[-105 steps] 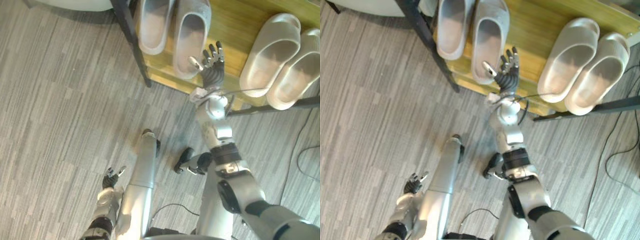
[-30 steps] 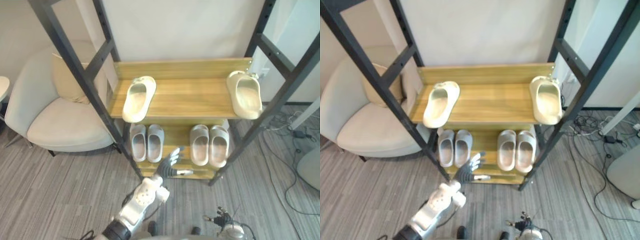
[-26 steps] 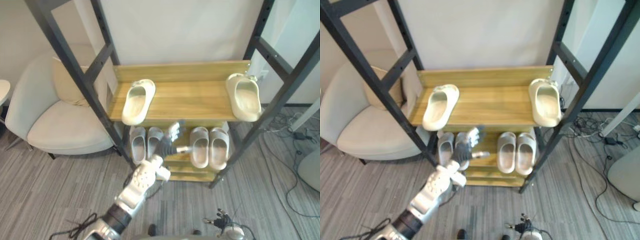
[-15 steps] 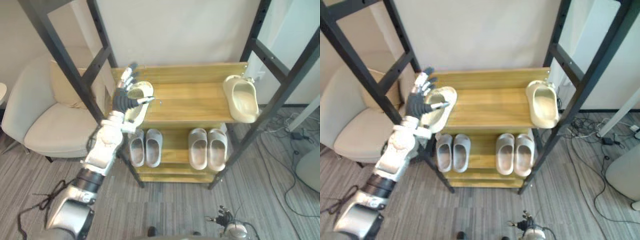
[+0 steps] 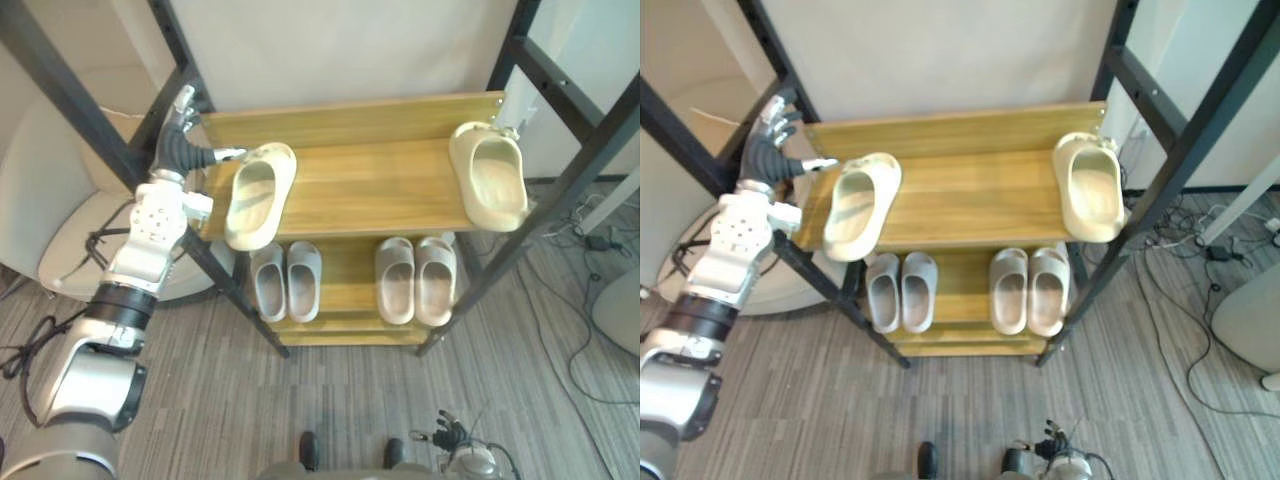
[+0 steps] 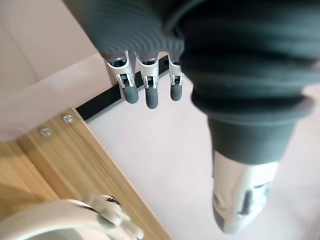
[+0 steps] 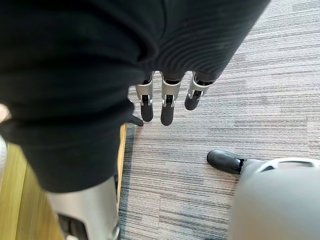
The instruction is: Organize the slippers on the shoe rack
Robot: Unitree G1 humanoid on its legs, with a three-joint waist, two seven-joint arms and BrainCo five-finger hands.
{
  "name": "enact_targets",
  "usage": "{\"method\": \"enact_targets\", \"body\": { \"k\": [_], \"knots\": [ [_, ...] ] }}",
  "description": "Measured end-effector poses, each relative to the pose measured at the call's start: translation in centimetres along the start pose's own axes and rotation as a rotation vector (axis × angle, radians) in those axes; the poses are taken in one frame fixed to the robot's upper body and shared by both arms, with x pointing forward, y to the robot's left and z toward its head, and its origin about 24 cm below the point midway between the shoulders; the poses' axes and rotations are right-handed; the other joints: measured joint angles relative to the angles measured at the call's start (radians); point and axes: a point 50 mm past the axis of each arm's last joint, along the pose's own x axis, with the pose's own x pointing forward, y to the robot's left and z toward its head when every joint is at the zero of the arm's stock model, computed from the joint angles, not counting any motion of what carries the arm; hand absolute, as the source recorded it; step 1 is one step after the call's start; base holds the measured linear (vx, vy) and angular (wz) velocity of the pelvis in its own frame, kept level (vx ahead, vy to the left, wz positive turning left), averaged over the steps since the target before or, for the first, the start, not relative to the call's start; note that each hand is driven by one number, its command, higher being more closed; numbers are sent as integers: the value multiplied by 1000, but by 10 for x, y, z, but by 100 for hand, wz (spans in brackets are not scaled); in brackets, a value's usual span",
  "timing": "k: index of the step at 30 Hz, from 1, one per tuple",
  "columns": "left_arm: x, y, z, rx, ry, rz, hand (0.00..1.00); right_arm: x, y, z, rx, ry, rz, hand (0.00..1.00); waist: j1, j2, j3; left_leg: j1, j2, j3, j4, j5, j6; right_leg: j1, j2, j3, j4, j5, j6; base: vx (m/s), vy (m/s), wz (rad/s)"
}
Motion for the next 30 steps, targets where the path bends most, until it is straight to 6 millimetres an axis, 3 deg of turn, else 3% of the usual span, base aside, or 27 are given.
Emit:
{"method": "enact_targets", "body": {
  "k": [11,30],
  "knots": [
    [8,15,-12,114,79,8,0,0,1,1,11,-5,2,0,-5,13,14,-30,12,22,6,-8,-14,-49,9,35,6,4,-10,-54,2,-9],
    [21,21,-10,278,99,-2,0,0,7,9,27,-38,13,0,-4,9,32,-65,25,15,-10,13,-33,-109,22,46,33,4,-13,-3,-1,-1]
  ]
}}
